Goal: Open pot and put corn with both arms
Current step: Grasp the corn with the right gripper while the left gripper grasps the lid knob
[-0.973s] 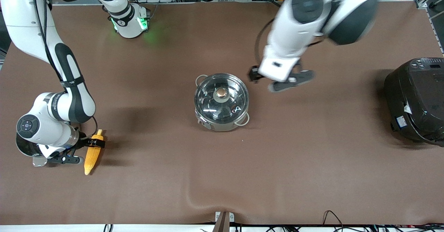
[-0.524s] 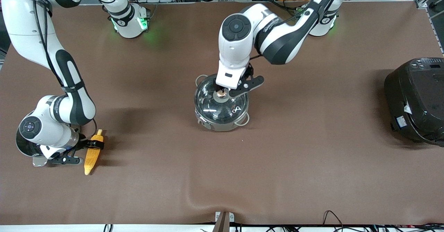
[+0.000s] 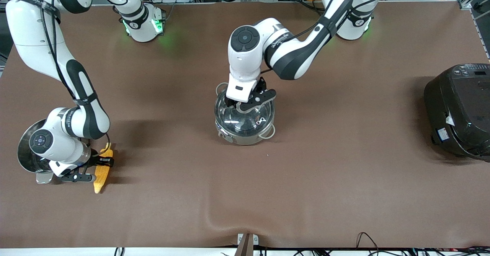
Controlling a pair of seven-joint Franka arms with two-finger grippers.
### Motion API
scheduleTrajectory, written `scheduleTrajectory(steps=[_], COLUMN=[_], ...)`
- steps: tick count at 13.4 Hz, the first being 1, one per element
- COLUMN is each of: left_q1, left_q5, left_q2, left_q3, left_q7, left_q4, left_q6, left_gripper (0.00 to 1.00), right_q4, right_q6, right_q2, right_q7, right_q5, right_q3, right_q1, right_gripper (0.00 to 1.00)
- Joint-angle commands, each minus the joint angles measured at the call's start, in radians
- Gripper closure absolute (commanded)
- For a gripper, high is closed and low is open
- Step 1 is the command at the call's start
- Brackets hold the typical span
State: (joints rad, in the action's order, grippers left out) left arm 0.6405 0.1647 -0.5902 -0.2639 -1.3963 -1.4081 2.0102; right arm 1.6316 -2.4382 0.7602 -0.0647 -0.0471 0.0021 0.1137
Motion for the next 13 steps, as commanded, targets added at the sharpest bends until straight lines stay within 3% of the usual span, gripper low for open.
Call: scheduleTrajectory(steps=[1,6,7,10,11,13], left_q1=[0.022,0.024,0.021,0.021,0.019,0.021], left_q5=[0.029,0.029,0.029,0.030,0.030,0.030], left_q2=[-0.026,-0.034,-0.034,-0.046,-0.046,-0.046], left_q3=[0.012,0.011,0.011,0.012,0.012,0.012], left_q7=[-0.018,-0.018,-0.017,-0.017,-0.017,-0.018], left_q4=[0.034,0.031,0.031,0.032,0.032,0.031], left_q6=[0.001,0.001,0.001,0.001,0.001,0.001], left_gripper=[0.00,0.00,0.06,0.08,0.14,0.18], right_q4=[-0.007,-0.001,-0.001,-0.002,-0.002,-0.002], right_q6=[-0.005,0.134,0.180,0.298,0.324,0.393], right_q2=[0.002,-0.134,-0.168,-0.254,-0.281,-0.329], right_q7=[-0.029,-0.059,-0.084,-0.154,-0.206,-0.265], right_q5=[-0.040,-0.068,-0.068,-0.063,-0.057,-0.053], right_q3=[0.010,0.018,0.022,0.033,0.036,0.074], right_q1=[0.000,-0.045,-0.049,-0.103,-0.124,-0.140], right_gripper=[1.00,1.00,1.00,1.00,1.00,1.00])
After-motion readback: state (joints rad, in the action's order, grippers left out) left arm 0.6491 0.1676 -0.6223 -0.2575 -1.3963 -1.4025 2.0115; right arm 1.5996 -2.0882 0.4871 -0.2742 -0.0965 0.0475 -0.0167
